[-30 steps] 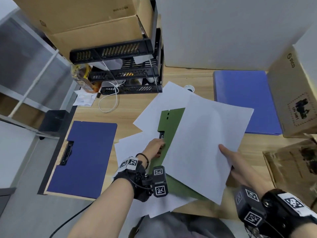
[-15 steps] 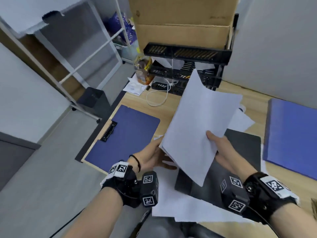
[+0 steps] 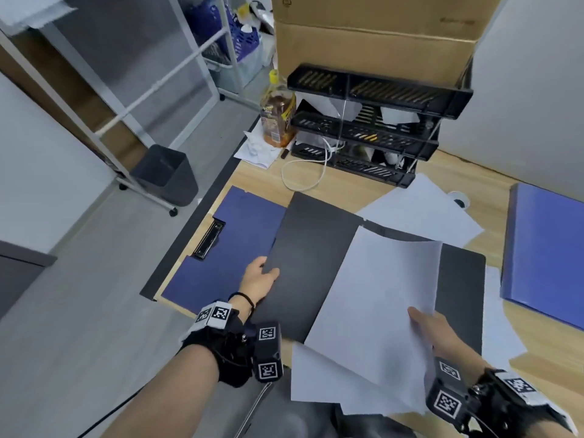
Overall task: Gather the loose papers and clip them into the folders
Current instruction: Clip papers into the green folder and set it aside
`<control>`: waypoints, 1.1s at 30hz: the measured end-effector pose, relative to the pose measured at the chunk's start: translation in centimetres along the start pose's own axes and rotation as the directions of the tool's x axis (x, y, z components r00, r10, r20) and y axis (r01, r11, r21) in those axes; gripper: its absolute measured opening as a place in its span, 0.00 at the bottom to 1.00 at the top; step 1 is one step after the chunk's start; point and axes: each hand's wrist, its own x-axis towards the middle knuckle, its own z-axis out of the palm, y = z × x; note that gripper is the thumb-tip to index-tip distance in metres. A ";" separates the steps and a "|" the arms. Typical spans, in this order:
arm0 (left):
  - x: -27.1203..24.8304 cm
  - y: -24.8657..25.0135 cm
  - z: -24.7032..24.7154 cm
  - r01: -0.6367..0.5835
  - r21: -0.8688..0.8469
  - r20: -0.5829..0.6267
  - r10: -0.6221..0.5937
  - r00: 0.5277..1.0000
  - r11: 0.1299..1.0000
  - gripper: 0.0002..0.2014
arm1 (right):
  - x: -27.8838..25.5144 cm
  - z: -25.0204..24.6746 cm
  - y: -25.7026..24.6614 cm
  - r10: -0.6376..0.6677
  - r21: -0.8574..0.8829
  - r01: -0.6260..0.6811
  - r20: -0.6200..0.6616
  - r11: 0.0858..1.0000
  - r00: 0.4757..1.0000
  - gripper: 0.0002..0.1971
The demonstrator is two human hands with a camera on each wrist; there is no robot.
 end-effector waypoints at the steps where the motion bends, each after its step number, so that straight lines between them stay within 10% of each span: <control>1: 0.4 -0.5 -0.3 0.023 0.096 -0.132 -0.011 0.991 0.995 0.18 | 0.3 -0.5 0.4 0.007 -0.006 -0.007 -0.011 1.000 1.000 0.14; 5: 0.8 0.2 0.1 0.034 0.356 -0.373 0.108 0.922 0.934 0.20 | 0.9 -2.6 1.4 0.006 0.000 -0.006 -0.030 1.000 1.000 0.14; 8: 1.2 1.8 3.9 -0.111 0.286 -0.010 0.119 0.993 0.952 0.13 | 1.5 -4.6 1.9 0.008 0.011 -0.007 -0.043 1.000 0.999 0.13; 14: 0.8 4.4 14.1 -0.174 0.317 0.376 0.045 0.926 0.932 0.10 | 2.3 -10.1 3.0 0.019 -0.013 -0.019 -0.053 1.000 0.998 0.10; 25: -0.3 5.7 22.9 -0.164 0.718 0.085 0.148 0.985 0.676 0.24 | 4.9 -15.4 5.0 0.012 -0.031 -0.011 0.038 0.999 0.999 0.13; 33: 1.1 6.7 21.5 -0.225 0.760 0.220 0.084 0.972 0.610 0.22 | 5.8 -13.1 3.0 -0.094 -0.084 0.103 0.095 0.991 0.991 0.10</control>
